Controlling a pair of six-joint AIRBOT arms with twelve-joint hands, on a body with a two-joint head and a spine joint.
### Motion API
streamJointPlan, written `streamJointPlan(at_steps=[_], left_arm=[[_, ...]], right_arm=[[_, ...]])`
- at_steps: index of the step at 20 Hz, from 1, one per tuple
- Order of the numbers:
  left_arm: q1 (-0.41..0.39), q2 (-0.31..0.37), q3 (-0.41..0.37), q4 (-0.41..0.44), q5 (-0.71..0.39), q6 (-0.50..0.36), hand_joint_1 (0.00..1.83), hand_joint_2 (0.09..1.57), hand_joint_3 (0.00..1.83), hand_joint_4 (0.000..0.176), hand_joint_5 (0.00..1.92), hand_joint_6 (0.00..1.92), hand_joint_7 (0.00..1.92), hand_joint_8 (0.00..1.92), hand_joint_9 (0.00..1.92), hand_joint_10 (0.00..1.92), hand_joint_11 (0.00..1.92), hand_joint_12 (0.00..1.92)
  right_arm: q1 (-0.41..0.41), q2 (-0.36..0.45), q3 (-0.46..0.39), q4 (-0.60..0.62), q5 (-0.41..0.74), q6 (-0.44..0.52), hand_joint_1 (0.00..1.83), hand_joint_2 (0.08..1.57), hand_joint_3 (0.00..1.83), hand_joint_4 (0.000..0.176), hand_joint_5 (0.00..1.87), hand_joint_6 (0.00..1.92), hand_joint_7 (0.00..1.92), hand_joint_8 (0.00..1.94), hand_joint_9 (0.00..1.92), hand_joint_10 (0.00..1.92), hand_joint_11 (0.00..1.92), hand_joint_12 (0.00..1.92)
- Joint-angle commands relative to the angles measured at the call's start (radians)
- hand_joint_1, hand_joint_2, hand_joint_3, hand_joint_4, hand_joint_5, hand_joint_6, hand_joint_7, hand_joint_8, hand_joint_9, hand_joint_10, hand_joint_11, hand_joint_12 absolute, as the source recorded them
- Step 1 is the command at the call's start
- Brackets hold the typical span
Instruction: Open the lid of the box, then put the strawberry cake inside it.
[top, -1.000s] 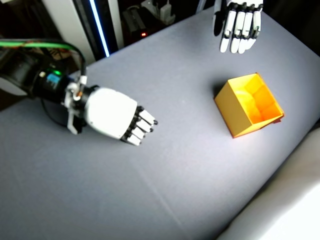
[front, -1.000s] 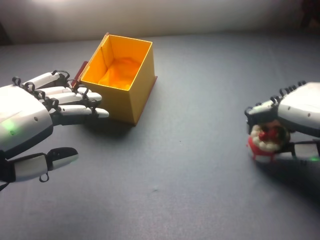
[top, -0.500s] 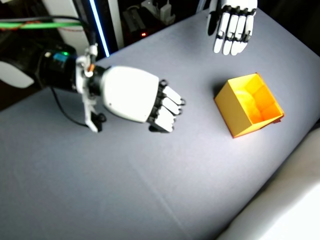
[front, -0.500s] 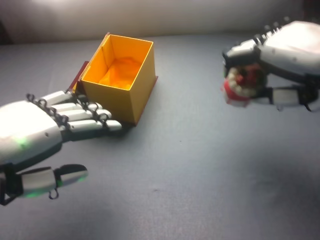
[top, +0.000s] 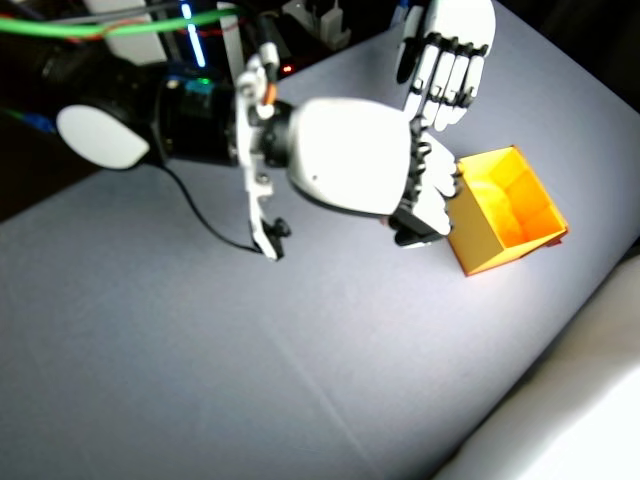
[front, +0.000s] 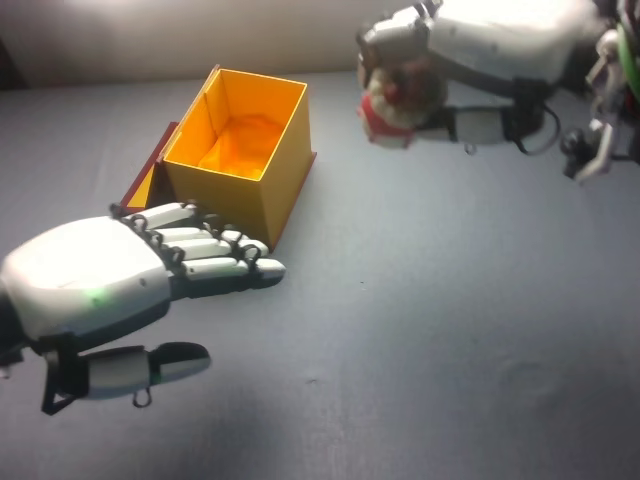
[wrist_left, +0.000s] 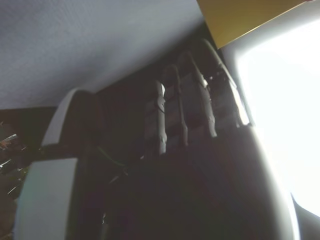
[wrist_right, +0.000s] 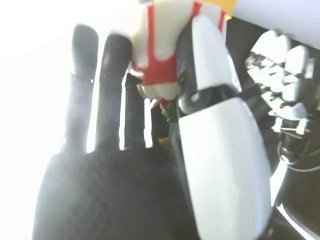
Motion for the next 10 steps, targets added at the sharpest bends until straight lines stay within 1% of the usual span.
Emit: streamJointPlan(at_steps=[1,2,3,4,5,6,7,8,9,10], left_arm=[[-0.015,-0.008,0.008,-0.006,-0.097,-0.012,0.76,1.32,0.0,0.012,0.31,0.03,0.3,0.01,0.3,0.05,0.0,1.33],[-0.021,-0.015,0.014,0.004,-0.093,-0.019,0.77,1.32,0.0,0.012,0.3,0.02,0.3,0.01,0.29,0.05,0.0,1.31],[-0.028,-0.023,0.019,0.014,-0.09,-0.026,0.76,1.32,0.0,0.01,0.31,0.02,0.31,0.01,0.3,0.05,0.0,1.29],[-0.031,-0.024,0.02,0.018,-0.091,-0.029,0.72,1.34,0.0,0.013,0.3,0.02,0.31,0.01,0.3,0.05,0.0,1.29],[-0.033,-0.023,0.02,0.022,-0.097,-0.031,0.69,1.35,0.01,0.015,0.3,0.02,0.31,0.01,0.29,0.05,0.0,1.28],[-0.036,-0.02,0.019,0.024,-0.109,-0.032,0.67,1.37,0.01,0.017,0.27,0.0,0.24,0.0,0.22,0.02,0.0,1.11],[-0.038,-0.019,0.019,0.026,-0.116,-0.032,0.67,1.37,0.01,0.017,0.27,0.0,0.24,0.0,0.22,0.02,0.0,1.11],[-0.042,-0.017,0.018,0.032,-0.123,-0.032,0.67,1.36,0.0,0.02,0.27,0.0,0.23,0.0,0.21,0.01,0.0,1.1],[-0.045,-0.016,0.017,0.041,-0.125,-0.036,0.69,1.35,0.0,0.018,0.28,0.0,0.24,0.01,0.23,0.02,0.0,1.14],[-0.049,-0.017,0.017,0.053,-0.126,-0.045,0.7,1.35,0.0,0.014,0.29,0.01,0.25,0.01,0.23,0.02,0.0,1.15]], right_arm=[[0.026,-0.006,0.008,0.002,0.113,0.001,1.19,1.25,0.0,0.0,0.72,1.22,0.76,1.55,0.75,1.57,0.76,1.86],[0.037,-0.016,0.016,-0.004,0.108,0.001,1.21,1.24,0.0,0.0,0.72,1.19,0.82,1.48,0.83,1.51,0.83,1.82],[0.055,-0.034,0.029,-0.014,0.096,0.001,1.33,1.21,0.0,0.0,0.76,1.05,0.79,1.38,0.86,1.55,0.83,1.82],[0.066,-0.045,0.038,-0.017,0.09,0.001,1.24,1.22,0.0,0.0,0.75,1.09,0.81,1.51,0.9,1.64,0.92,1.9],[0.075,-0.053,0.044,-0.018,0.085,0.001,1.22,1.23,0.0,0.0,0.74,1.11,0.81,1.54,0.91,1.65,0.94,1.91],[0.082,-0.061,0.05,-0.022,0.08,0.001,1.3,1.26,0.0,0.0,0.76,1.16,0.65,1.56,0.64,1.72,0.58,1.92],[0.085,-0.064,0.053,-0.023,0.079,0.001,1.3,1.26,0.0,0.0,0.76,1.16,0.65,1.56,0.64,1.72,0.58,1.92],[0.089,-0.071,0.059,-0.023,0.078,0.001,1.33,1.25,0.0,0.0,0.73,1.19,0.68,1.49,0.66,1.69,0.55,1.92],[0.094,-0.082,0.067,-0.023,0.077,0.001,1.35,1.22,0.0,0.0,0.7,1.2,0.77,1.33,0.79,1.54,0.68,1.76],[0.104,-0.094,0.077,-0.023,0.072,0.001,1.34,1.23,0.0,0.0,0.69,1.13,0.74,1.4,0.76,1.61,0.76,1.78]])
